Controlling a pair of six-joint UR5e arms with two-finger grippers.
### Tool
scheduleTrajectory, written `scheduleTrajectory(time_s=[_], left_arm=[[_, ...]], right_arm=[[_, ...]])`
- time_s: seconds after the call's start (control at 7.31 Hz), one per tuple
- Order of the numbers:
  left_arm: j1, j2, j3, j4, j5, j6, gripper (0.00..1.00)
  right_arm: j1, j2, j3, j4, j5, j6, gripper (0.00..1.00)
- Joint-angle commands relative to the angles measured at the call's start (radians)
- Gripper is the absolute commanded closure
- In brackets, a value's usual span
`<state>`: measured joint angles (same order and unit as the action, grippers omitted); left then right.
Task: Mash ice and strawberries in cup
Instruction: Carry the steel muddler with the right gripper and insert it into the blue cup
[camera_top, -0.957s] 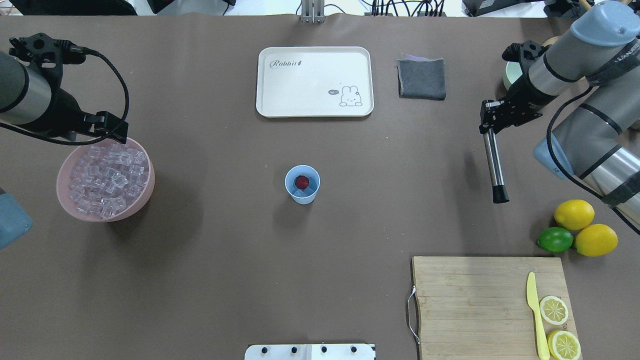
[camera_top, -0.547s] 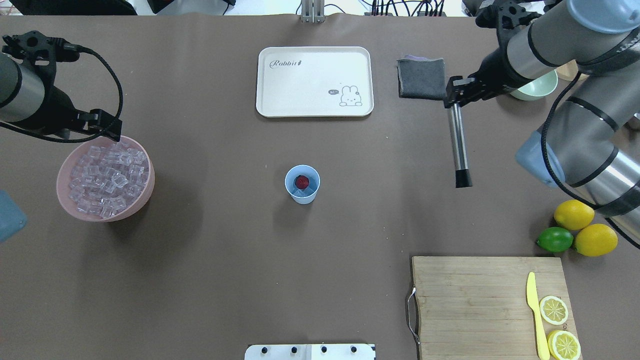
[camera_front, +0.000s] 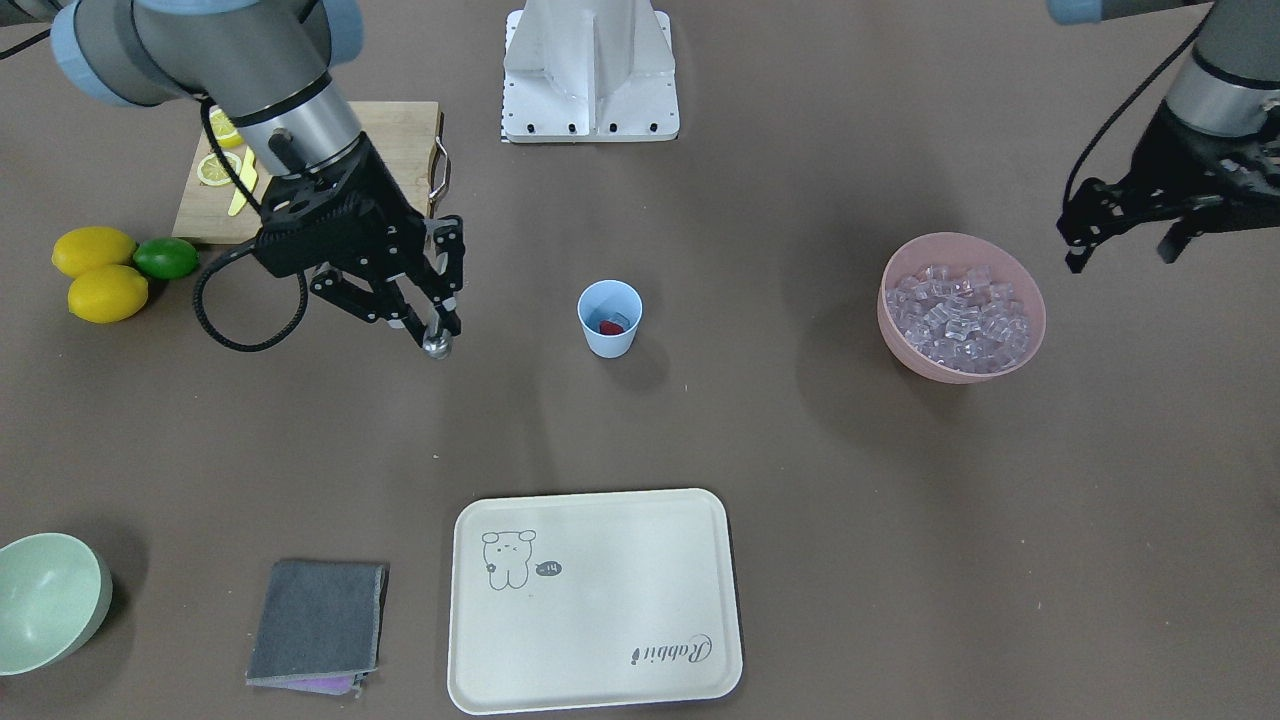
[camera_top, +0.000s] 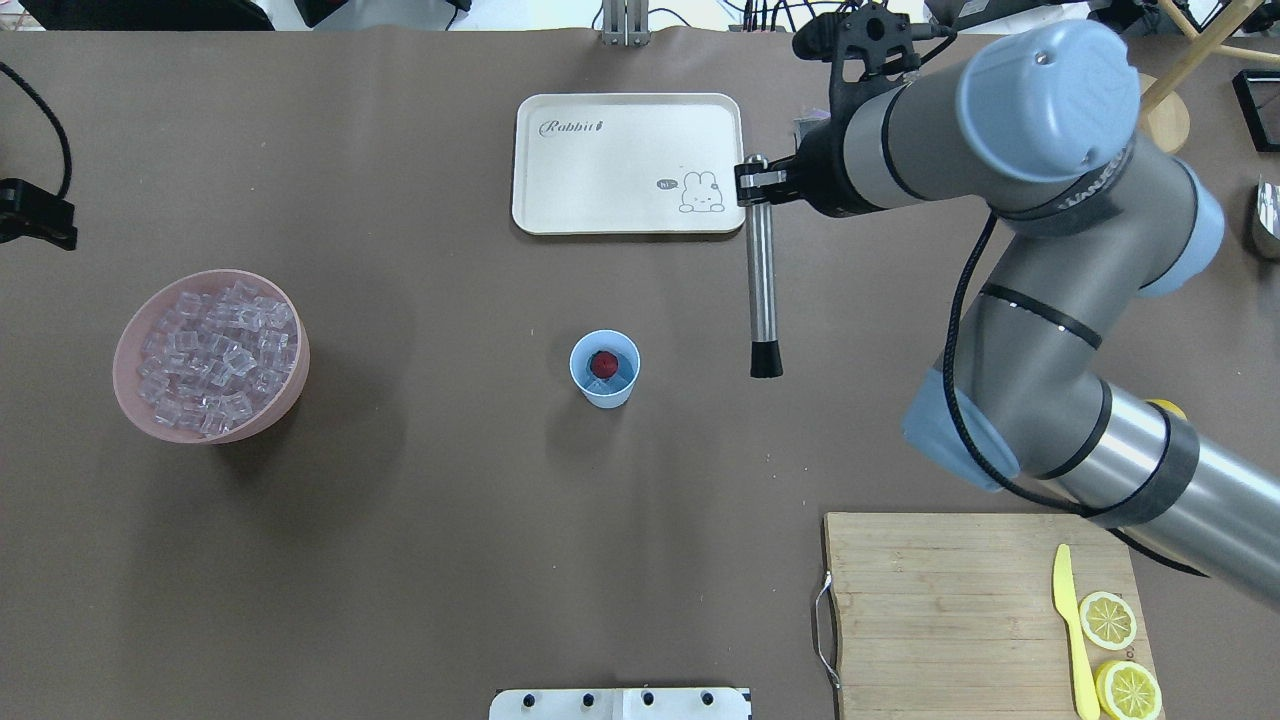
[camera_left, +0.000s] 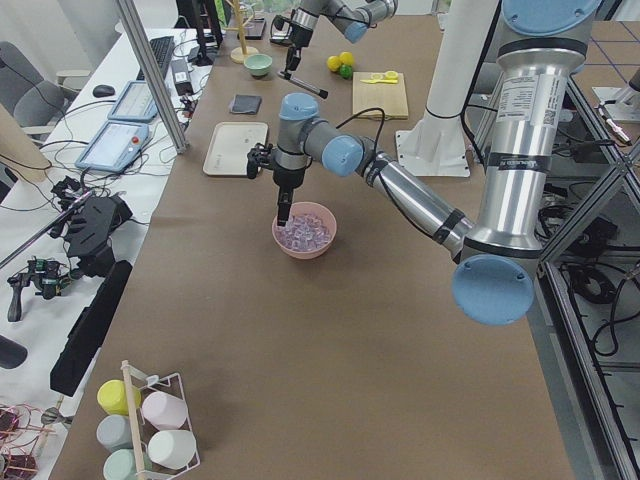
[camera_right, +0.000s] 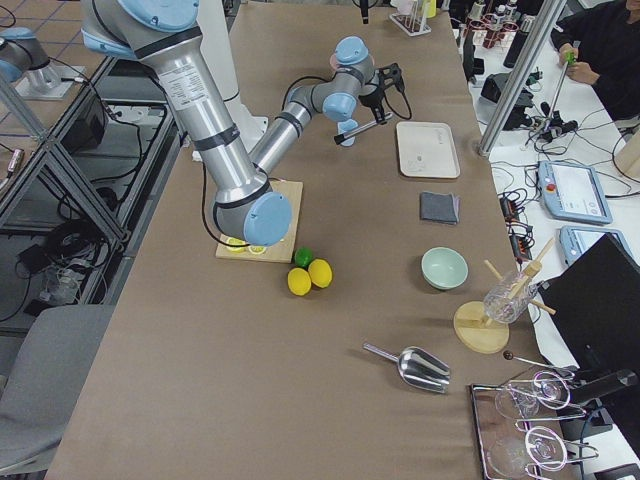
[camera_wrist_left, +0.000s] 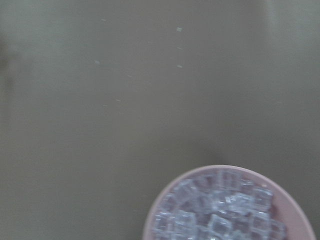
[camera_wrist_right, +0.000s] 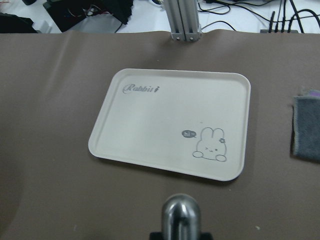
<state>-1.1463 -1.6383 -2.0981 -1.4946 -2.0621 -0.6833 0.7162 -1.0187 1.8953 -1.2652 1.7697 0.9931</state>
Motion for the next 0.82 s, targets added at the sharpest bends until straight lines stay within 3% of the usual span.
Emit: scheduleTrajectory(time_s=[0.0, 0.27, 0.55, 0.68], left_arm=[[-0.046, 0.069, 0.004, 0.001, -0.038, 0.037, 0.02], [-0.076, 0.085, 0.021, 0.004, -0.041, 0.028, 0.02], [-0.076, 0.077, 0.053, -0.001, -0.046, 0.036, 0.02], [-0.076, 0.078, 0.062, -0.001, -0.044, 0.031, 0.02]], right_arm=[[-0.145, 0.044, 0.025, 0.022, -0.259, 0.001, 1.0], [-0.211, 0.046, 0.016, 0.156, -0.349, 0.002, 1.0], [-0.254, 0.048, -0.002, 0.217, -0.433, -0.008, 1.0], [-0.254, 0.07, -0.066, 0.319, -0.45, -0.011, 1.0]])
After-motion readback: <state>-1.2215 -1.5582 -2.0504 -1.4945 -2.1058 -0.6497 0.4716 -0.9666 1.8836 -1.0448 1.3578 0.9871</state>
